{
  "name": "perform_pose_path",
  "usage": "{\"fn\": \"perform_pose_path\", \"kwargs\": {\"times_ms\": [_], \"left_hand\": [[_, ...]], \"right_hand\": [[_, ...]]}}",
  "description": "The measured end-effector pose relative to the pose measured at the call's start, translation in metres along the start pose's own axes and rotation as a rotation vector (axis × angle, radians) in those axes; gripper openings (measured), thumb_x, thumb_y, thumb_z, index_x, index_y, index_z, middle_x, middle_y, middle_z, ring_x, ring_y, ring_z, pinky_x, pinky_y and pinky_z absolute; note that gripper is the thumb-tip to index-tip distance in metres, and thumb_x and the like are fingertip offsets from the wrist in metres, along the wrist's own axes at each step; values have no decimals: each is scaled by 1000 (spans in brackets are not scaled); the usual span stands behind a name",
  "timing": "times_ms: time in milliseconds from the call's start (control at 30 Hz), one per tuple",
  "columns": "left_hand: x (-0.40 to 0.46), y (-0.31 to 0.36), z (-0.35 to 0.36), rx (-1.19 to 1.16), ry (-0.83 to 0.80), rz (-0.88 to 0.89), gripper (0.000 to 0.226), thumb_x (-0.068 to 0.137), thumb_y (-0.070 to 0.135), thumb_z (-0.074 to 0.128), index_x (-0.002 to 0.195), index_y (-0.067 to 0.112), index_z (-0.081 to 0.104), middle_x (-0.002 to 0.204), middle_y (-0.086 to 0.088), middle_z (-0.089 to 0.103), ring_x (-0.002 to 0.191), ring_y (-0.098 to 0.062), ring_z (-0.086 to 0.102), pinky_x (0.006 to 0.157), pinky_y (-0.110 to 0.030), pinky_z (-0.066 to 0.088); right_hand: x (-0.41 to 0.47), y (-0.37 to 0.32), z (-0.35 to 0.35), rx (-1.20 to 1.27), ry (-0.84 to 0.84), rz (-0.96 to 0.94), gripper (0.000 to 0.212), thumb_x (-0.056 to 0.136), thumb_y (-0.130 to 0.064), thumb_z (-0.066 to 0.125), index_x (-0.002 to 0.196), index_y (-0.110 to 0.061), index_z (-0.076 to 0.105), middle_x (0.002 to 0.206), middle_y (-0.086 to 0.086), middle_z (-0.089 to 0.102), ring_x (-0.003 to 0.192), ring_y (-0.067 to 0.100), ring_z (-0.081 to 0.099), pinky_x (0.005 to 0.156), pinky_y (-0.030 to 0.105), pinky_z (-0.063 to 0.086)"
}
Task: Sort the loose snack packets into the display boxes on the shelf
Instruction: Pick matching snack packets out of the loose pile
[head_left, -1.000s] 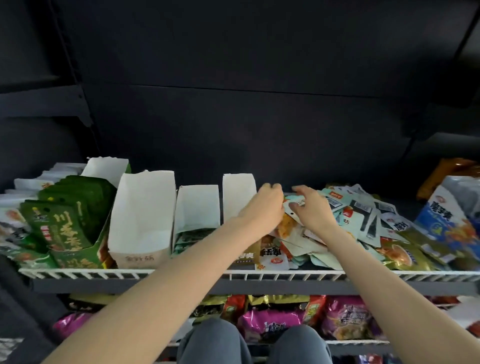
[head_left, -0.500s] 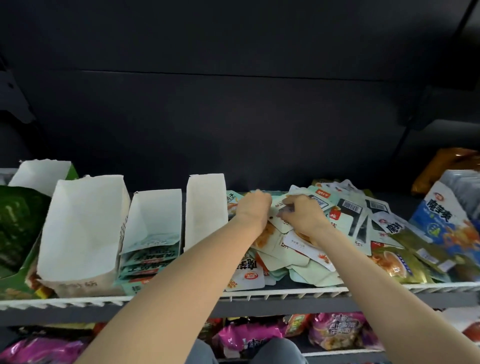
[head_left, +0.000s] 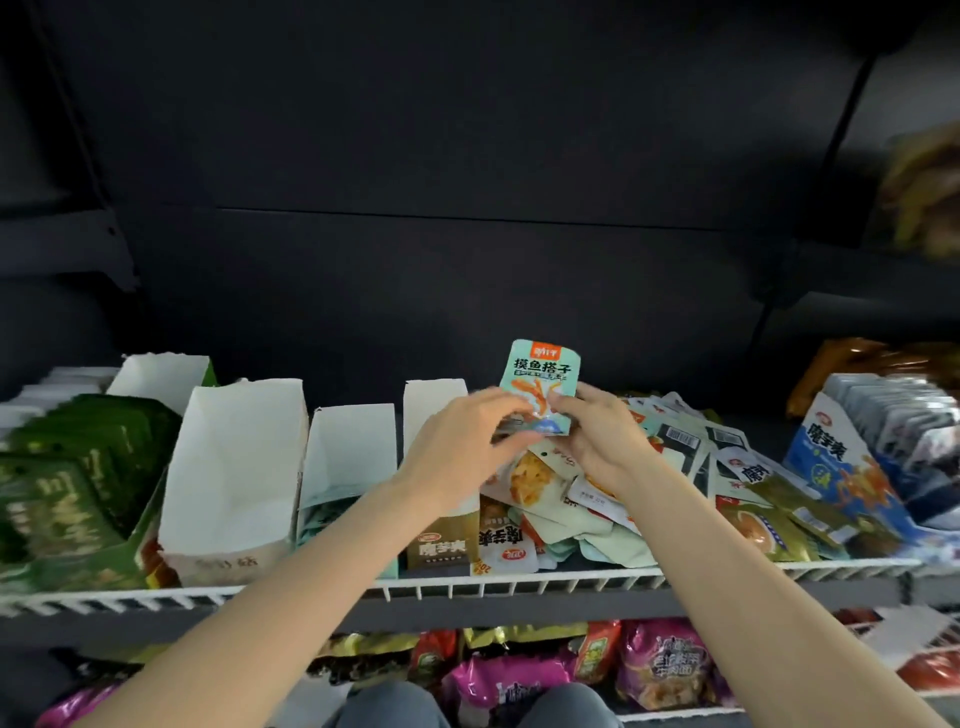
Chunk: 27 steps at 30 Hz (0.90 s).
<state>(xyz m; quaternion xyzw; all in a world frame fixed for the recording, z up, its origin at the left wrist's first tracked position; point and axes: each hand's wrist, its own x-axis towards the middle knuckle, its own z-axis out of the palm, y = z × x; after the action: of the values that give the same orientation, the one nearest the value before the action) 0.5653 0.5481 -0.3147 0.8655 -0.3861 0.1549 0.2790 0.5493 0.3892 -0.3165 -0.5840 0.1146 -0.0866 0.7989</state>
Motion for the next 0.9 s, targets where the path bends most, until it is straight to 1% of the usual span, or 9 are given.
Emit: {"fn": "perform_pose_path", "kwargs": {"times_ms": [133,233,333,400,500,667,733,800,900], "left_hand": [[-22,-27,-35,-253,221,-264,59,79,43,67,130,23,49,119,15,45,108,-1,46,89,-22,40],[-38,-49,-60,-345,247,-374,45,82,30,69,124,21,53,105,13,59,91,-4,56,75,-13,42],[-54,-69,-82,-364,271,-370,10,85,20,67,93,23,64,83,14,64,75,0,59,63,-9,43],[-64,-82,-93,-374,310,-365,10,85,16,66,80,24,63,76,12,65,68,0,61,63,-16,46],[-80,-96,-103,-329,313,-393,8,85,14,66,79,18,63,73,11,64,69,-1,62,69,-22,51],[-100,-108,-99,-269,167,-410,3,83,20,69,83,21,67,80,5,70,75,-4,66,71,-13,51],[-103,-105,-99,-226,196,-366,5,84,20,69,89,21,69,82,10,68,74,3,61,67,-3,43],[-105,-99,-100,-194,243,-288,8,84,20,68,92,23,67,80,20,62,72,5,57,65,0,38],[-107,-92,-100,-166,284,-186,10,85,18,66,94,23,66,80,21,59,76,6,55,65,-3,39]], "right_hand": [[-16,-2,39,-51,-47,-107,19,91,-2,55,108,-11,59,106,10,70,91,23,69,78,39,58],[-23,3,76,-154,-91,-145,22,90,-2,58,109,-13,58,108,7,69,95,21,69,82,42,57],[-27,15,108,-217,-152,-210,19,88,0,59,103,-12,61,108,9,70,98,22,68,84,40,56],[-28,23,125,-213,-194,-255,21,87,1,61,105,-9,62,106,8,71,99,21,67,85,37,56],[-30,35,138,-338,-236,-339,25,85,0,63,108,-9,64,105,4,71,98,15,67,84,30,56],[-31,51,137,-684,-219,-435,15,83,-7,68,98,-9,69,96,1,71,93,17,67,84,30,54],[-33,52,132,-822,-180,-487,14,84,-12,69,97,-9,70,96,1,71,90,16,66,78,24,52],[-35,49,129,-917,-161,-539,16,85,-14,67,101,-10,70,97,1,71,86,12,63,72,15,48],[-37,46,127,-1088,-137,-585,20,88,-17,64,108,-13,69,99,-1,69,86,10,60,75,18,47]]}}
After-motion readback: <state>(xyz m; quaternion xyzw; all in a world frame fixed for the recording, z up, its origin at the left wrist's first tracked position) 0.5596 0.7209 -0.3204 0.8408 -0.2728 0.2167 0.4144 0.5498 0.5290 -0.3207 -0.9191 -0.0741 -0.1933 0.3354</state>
